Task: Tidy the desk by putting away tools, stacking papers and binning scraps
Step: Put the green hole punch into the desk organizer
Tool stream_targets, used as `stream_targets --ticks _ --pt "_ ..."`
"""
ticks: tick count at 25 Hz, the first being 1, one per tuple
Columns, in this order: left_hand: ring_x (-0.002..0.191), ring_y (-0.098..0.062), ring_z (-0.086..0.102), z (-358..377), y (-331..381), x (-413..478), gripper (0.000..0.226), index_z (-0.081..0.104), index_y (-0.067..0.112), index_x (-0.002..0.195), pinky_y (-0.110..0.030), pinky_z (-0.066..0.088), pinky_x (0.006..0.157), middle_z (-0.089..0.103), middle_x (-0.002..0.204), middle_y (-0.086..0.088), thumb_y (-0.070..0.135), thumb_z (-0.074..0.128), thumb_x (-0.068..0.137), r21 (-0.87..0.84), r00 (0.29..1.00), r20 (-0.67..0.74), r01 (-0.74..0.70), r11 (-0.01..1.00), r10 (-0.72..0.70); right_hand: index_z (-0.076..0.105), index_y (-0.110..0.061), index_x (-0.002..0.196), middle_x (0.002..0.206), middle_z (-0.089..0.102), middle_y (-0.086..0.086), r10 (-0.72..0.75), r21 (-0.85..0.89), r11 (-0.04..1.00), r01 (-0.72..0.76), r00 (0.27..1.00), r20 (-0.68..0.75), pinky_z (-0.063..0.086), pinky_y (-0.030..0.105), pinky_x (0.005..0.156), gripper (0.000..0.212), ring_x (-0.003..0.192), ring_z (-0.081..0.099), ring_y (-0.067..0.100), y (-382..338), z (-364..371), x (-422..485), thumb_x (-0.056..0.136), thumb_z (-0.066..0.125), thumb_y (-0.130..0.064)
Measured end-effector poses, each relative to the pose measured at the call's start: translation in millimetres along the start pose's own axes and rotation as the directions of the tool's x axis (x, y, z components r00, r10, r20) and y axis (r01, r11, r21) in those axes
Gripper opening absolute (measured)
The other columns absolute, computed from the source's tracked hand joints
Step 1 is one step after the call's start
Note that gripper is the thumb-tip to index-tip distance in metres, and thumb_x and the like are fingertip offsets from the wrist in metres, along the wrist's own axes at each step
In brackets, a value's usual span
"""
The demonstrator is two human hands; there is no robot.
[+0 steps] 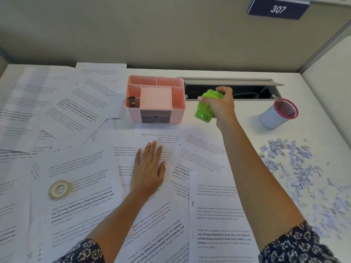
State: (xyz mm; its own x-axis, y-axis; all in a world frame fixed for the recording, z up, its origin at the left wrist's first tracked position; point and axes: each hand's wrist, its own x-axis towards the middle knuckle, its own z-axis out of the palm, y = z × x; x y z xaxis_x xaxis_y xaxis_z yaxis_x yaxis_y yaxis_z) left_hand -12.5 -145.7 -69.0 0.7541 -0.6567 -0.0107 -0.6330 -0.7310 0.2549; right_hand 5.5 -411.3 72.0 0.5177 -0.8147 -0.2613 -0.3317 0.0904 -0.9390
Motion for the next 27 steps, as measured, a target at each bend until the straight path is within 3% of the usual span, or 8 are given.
stream_targets --ticks 4,8,11,16,21,27 --pt "0.149 -0.021 0.013 -1 0 0 0.058 0.022 0.018 0.152 -0.045 0.011 0.122 0.014 0.162 -0.004 0.040 0.026 0.099 -0.008 1.000 -0.004 -0.003 1.000 0.002 0.057 -0.026 0.120 0.114 0.061 -0.001 -0.034 0.099 0.995 0.030 0.999 0.039 0.055 0.046 0.089 0.074 0.103 0.064 0.022 -25 33 -5 0.054 0.089 -0.023" --pt "0.149 -0.021 0.011 0 -1 0 0.059 0.019 0.018 0.153 -0.046 0.012 0.121 0.011 0.162 -0.004 0.041 0.025 0.099 -0.014 1.000 0.011 0.000 1.000 0.000 0.054 -0.020 0.105 0.091 0.060 -0.006 -0.043 0.110 0.993 0.050 0.997 -0.064 0.057 0.044 0.085 0.057 0.091 0.064 0.021 -30 62 -10 0.061 0.089 -0.021" --pt "0.150 -0.021 0.009 0 -1 1 0.059 0.018 0.018 0.154 -0.045 0.011 0.122 0.010 0.162 -0.004 0.041 0.025 0.100 -0.017 1.000 0.017 0.002 1.000 -0.002 0.050 -0.014 0.109 0.092 0.057 -0.003 -0.106 -0.017 0.994 0.105 0.983 -0.151 0.055 0.035 0.081 0.054 0.093 0.063 0.022 -25 74 -14 0.069 0.086 -0.021" --pt "0.150 -0.021 0.009 1 -1 1 0.059 0.017 0.018 0.154 -0.045 0.010 0.122 0.010 0.162 -0.004 0.041 0.024 0.100 -0.017 1.000 0.015 0.002 1.000 -0.002 0.051 -0.017 0.118 0.106 0.060 0.001 -0.260 -0.219 0.951 0.218 0.947 -0.190 0.052 0.038 0.086 0.052 0.097 0.060 0.021 -13 86 -13 0.076 0.080 -0.022" --pt "0.150 -0.021 0.010 2 -1 1 0.059 0.018 0.018 0.154 -0.046 0.013 0.121 0.010 0.162 -0.004 0.040 0.026 0.100 -0.023 1.000 0.010 0.005 1.000 -0.005 0.052 -0.011 0.133 0.125 0.055 0.008 -0.347 -0.423 0.868 0.260 0.927 -0.144 0.043 0.031 0.091 0.047 0.110 0.055 0.021 -12 92 -14 0.089 0.064 -0.019" --pt "0.150 -0.021 0.010 0 -1 1 0.059 0.018 0.017 0.154 -0.046 0.013 0.121 0.011 0.162 -0.004 0.040 0.024 0.100 -0.020 1.000 0.009 0.006 1.000 -0.006 0.055 -0.012 0.131 0.118 0.062 0.007 -0.392 -0.579 0.762 0.290 0.918 -0.055 0.054 0.034 0.086 0.041 0.104 0.063 0.023 11 104 -20 0.091 0.064 -0.017"
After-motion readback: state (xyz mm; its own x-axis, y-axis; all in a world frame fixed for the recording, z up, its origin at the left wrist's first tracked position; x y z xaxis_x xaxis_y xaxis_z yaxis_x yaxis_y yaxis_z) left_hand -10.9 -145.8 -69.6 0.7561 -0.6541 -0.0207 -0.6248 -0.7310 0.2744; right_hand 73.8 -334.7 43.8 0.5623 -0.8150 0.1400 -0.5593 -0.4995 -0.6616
